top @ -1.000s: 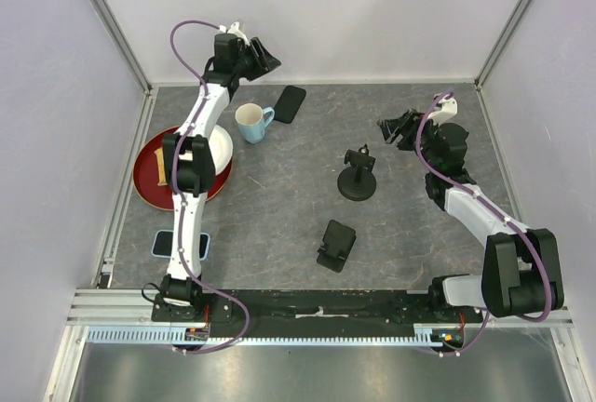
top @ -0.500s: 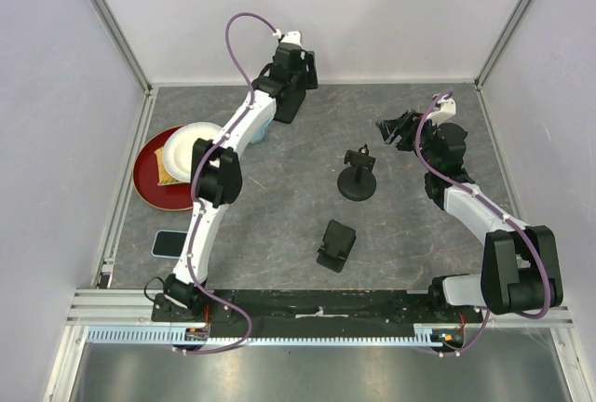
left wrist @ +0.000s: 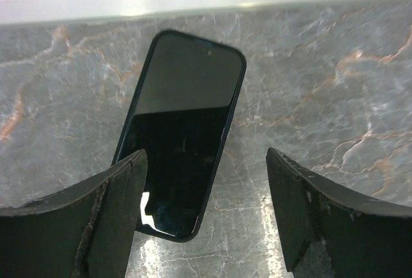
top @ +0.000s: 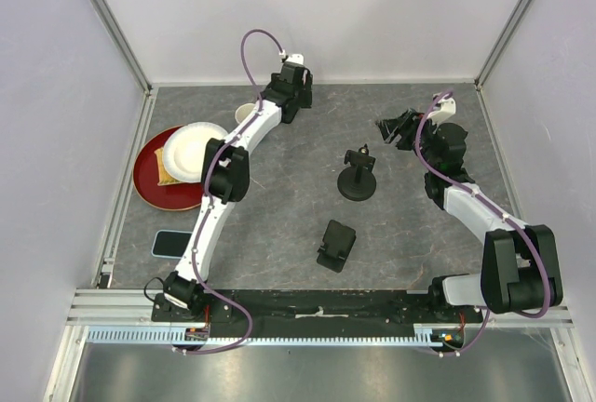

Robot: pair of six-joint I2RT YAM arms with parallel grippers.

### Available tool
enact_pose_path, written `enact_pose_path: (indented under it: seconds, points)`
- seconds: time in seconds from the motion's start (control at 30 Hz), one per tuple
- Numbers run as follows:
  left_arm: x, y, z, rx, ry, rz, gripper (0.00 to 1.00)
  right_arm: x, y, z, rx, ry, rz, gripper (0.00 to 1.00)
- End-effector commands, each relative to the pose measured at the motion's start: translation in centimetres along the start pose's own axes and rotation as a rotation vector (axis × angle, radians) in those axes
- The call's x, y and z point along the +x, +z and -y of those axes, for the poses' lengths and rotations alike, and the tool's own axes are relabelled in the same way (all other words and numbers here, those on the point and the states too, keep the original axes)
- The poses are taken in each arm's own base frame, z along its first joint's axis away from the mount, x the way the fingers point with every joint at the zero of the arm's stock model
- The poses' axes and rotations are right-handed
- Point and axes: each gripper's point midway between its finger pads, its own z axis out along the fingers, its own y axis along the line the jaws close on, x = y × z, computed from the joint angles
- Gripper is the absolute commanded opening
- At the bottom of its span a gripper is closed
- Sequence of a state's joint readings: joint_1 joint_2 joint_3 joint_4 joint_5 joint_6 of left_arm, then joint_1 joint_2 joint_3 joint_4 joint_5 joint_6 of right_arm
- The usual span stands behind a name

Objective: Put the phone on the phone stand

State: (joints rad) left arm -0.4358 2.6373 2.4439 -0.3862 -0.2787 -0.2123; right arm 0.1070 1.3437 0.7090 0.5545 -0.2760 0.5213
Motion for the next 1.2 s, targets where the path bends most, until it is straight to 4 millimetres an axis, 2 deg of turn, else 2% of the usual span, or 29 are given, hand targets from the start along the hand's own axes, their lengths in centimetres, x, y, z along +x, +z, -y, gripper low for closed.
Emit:
enact_pose_path:
  seconds: [0.0,0.2,0.4,1.0,1.17]
  points:
    - [-1.1,-0.1,-0.4,0.011,0.002,0.007,0.81,-1.1,0.3,-0.7,-0.041,-0.001,0.038,0.71]
    - [-0.5,0.5,-1.1,-0.017,0.018,-0.001,0.82,-0.8,0.4,-0.7,-0.046,0.002,0.032,0.71]
    - [0.3,1.1,-3.2,-0.03,-0.052,-0.04,0.81,-0.7,0.5,-0.6,-0.046,0.007,0.03,0.72]
    - [-0.2,2.0,-3.4,-0.011,-0.234,-0.026,0.76,-0.3,0.8,-0.7,-0.06,0.022,0.018,0.71]
    - [-0.3,2.2,-3.1,-0.008,-0.304,-0.016,0.71,-0.2,0.8,-0.6,-0.06,0.023,0.018,0.71]
